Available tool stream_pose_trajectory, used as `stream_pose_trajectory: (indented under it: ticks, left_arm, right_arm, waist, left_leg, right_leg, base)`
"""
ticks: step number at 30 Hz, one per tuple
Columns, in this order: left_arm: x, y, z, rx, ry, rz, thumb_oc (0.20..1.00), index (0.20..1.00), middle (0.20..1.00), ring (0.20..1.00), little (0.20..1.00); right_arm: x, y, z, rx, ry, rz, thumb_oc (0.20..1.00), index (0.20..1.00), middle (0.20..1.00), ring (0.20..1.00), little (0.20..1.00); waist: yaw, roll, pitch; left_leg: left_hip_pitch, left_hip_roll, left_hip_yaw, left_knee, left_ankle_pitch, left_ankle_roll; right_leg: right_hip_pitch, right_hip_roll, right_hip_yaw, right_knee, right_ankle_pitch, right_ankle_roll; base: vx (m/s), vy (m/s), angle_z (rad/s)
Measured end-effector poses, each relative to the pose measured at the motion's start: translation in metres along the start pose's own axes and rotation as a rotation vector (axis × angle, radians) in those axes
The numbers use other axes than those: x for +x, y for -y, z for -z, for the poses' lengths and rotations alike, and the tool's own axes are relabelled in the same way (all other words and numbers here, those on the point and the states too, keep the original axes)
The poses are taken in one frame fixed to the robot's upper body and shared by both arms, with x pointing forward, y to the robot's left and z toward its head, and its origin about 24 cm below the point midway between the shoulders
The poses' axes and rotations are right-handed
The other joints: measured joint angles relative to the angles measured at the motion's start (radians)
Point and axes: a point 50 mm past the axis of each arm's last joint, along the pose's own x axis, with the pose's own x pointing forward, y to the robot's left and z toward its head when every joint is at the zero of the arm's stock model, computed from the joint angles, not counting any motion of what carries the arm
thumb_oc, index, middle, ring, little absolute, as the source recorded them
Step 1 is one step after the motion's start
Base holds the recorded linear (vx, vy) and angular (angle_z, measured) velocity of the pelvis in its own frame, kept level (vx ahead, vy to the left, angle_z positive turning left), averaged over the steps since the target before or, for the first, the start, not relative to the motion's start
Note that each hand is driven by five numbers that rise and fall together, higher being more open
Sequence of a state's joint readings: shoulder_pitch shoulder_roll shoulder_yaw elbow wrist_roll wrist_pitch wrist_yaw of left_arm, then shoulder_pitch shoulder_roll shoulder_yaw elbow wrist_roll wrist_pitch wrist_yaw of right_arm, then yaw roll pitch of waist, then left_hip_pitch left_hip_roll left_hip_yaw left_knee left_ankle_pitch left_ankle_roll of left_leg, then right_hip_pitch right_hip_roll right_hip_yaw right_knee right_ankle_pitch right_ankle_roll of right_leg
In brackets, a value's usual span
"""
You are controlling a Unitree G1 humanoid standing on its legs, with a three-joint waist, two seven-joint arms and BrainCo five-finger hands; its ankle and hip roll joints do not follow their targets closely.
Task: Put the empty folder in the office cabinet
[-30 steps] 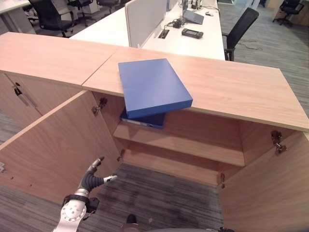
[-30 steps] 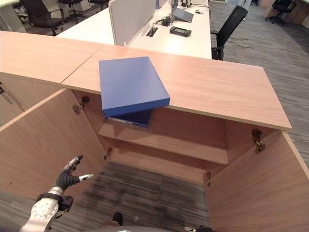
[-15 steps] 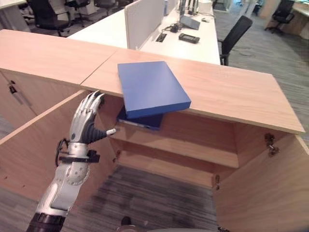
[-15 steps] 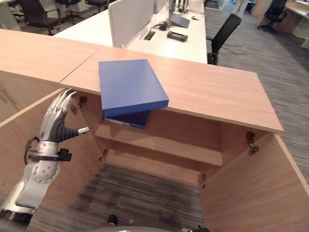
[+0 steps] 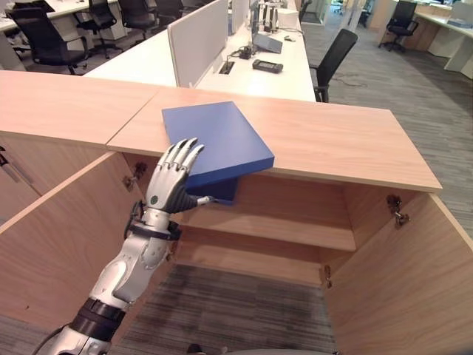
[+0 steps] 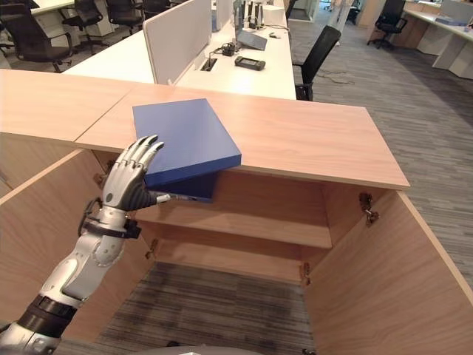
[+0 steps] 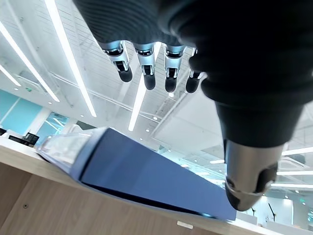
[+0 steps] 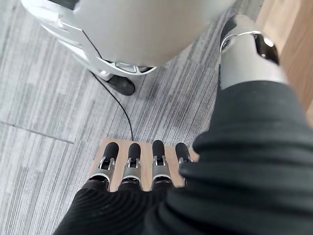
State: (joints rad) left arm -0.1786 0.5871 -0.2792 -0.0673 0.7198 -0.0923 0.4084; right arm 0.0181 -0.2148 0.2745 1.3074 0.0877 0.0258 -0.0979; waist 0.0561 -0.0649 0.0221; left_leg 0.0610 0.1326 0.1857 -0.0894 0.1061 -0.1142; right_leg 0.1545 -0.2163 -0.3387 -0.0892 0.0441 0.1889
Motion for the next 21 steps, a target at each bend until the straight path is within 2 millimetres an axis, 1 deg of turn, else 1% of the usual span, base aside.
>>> stream_pose_trajectory:
  ticks: [5, 10, 13, 15, 16, 17, 21]
  left_arm:
    - [0.009, 0.006, -0.001, 0.013, -0.001, 0.009, 1.0, 1.0, 1.0, 1.0, 1.0]
    - [0.014, 0.017, -0.01, 0.002, 0.017, 0.033, 1.0, 1.0, 1.0, 1.0, 1.0]
    - [0.018, 0.022, -0.012, 0.031, 0.029, 0.051, 1.0, 1.0, 1.0, 1.0, 1.0]
    - [0.026, 0.023, -0.012, 0.038, 0.026, 0.042, 1.0, 1.0, 1.0, 1.0, 1.0]
    - [0.033, 0.022, -0.012, 0.068, 0.026, 0.031, 1.0, 1.0, 1.0, 1.0, 1.0]
    - [0.034, 0.021, -0.013, 0.071, 0.027, 0.025, 1.0, 1.0, 1.0, 1.0, 1.0]
    - [0.039, 0.023, -0.012, 0.098, 0.031, 0.033, 1.0, 1.0, 1.0, 1.0, 1.0]
  right_arm:
    - [0.0, 0.0, -0.001, -0.005, 0.002, 0.001, 1.0, 1.0, 1.0, 1.0, 1.0]
    - [0.0, 0.0, -0.002, -0.008, 0.003, 0.003, 1.0, 1.0, 1.0, 1.0, 1.0]
    - [0.0, 0.0, -0.002, -0.009, 0.004, 0.003, 1.0, 1.0, 1.0, 1.0, 1.0]
    - [0.0, 0.001, -0.001, -0.011, 0.001, 0.003, 1.0, 1.0, 1.0, 1.0, 1.0]
    - [0.0, 0.001, -0.002, -0.013, 0.004, 0.003, 1.0, 1.0, 1.0, 1.0, 1.0]
    - [0.0, 0.001, -0.002, -0.014, 0.004, 0.003, 1.0, 1.0, 1.0, 1.0, 1.0]
    - [0.0, 0.0, -0.003, -0.033, 0.008, 0.0, 1.0, 1.0, 1.0, 1.0, 1.0]
  waist:
    - [-0.003, -0.006, -0.015]
    - [-0.015, -0.008, -0.017]
    - [-0.02, -0.005, -0.019]
    - [-0.026, -0.001, -0.021]
    - [-0.026, 0.002, -0.023]
    - [-0.033, 0.004, -0.027]
    - [-0.038, 0.011, -0.031]
  left_leg:
    - [-0.001, 0.0, 0.0, 0.0, 0.0, 0.0]
    - [-0.002, 0.0, 0.001, 0.0, 0.0, 0.0]
    - [-0.002, 0.0, 0.002, 0.0, 0.0, 0.0]
    - [-0.002, 0.0, 0.005, 0.0, 0.0, 0.0]
    - [-0.002, 0.0, 0.006, 0.0, 0.0, 0.0]
    - [-0.002, 0.0, 0.009, 0.0, 0.0, 0.0]
    - [-0.002, 0.0, 0.012, 0.0, 0.0, 0.0]
  right_leg:
    - [-0.002, 0.0, 0.0, 0.001, 0.0, 0.0]
    - [-0.003, 0.0, 0.001, 0.001, 0.0, 0.0]
    - [-0.004, 0.0, 0.002, 0.001, 0.0, 0.0]
    - [-0.006, 0.0, 0.006, 0.001, 0.001, -0.001]
    - [-0.008, 0.0, 0.007, 0.001, 0.001, -0.001]
    - [-0.009, -0.001, 0.009, 0.001, 0.001, -0.001]
    - [-0.011, -0.001, 0.012, 0.001, 0.002, -0.002]
  base:
    - [0.0, 0.0, 0.0]
    - [0.0, 0.0, 0.0]
    - [0.0, 0.003, -0.01]
    - [0.0, 0.011, -0.04]
    - [0.0, 0.006, -0.04]
    - [0.0, 0.008, -0.04]
    - [0.0, 0.0, -0.01]
